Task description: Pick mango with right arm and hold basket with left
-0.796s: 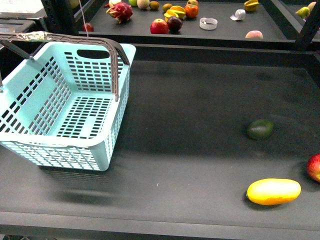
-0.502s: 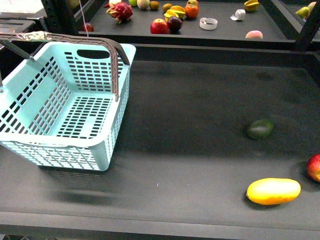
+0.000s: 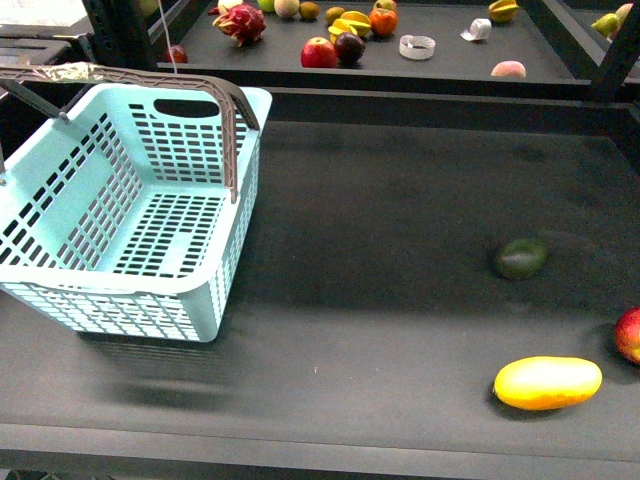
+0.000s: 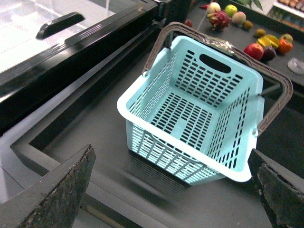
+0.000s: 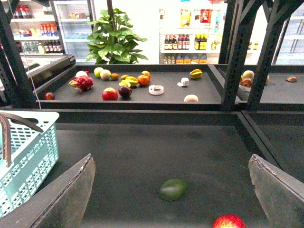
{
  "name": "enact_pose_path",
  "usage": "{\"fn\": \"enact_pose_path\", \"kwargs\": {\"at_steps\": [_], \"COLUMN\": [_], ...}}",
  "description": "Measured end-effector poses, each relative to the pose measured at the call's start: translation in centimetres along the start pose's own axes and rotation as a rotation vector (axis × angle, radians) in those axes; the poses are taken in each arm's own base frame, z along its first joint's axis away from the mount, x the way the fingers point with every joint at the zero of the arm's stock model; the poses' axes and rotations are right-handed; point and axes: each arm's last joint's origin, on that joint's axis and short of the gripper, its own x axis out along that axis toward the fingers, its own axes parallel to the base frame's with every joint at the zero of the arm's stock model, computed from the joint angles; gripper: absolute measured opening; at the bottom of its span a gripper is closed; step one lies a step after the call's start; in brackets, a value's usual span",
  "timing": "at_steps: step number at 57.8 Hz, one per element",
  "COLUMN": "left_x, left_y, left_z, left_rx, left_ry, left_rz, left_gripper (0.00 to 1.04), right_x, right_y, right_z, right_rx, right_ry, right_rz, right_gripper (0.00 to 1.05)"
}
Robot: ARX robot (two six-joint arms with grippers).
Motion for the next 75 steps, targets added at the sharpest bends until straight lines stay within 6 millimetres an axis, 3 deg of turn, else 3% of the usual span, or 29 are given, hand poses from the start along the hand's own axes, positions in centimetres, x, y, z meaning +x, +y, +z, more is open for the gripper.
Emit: {"fn": "enact_pose_path", "kwargs": {"at_steps": [7, 14, 24, 50, 64, 75], "left_x": [1.3, 3.8, 9.7, 22.7, 28.7, 32.1], "left_y": [-0.1, -1.7, -4.8, -13.7, -17.4, -18.7], "left_z": [0.2, 1.2, 1.5, -1.1, 0.2, 1.2], "left_rx": [-0.132, -0.276, -0.452, -0.576, -0.692, -0.710], "left_ry": [0.026, 0.058, 0.164, 0.393, 0.377, 0.368], "left_rz": [0.024, -0.033, -0.083, -0.145, -0.166, -0.173], "left_gripper": [0.97, 0.97, 0.97, 0.97, 0.97, 0.97], "right_x": [0.0, 0.0, 0.0, 0.0, 0.0, 0.0], "right_y": [0.0, 0.0, 0.0, 0.0, 0.0, 0.0], "right_z": [0.0, 0.0, 0.0, 0.0, 0.0, 0.0], "right_rx": [0.000, 0.000, 0.000, 0.000, 0.000, 0.000], "right_ry": [0.000, 0.000, 0.000, 0.000, 0.000, 0.000], "right_rz": [0.001, 0.000, 0.000, 0.000, 0.000, 0.000], "right_gripper": [0.96, 0.96, 0.96, 0.96, 0.96, 0.96]}}
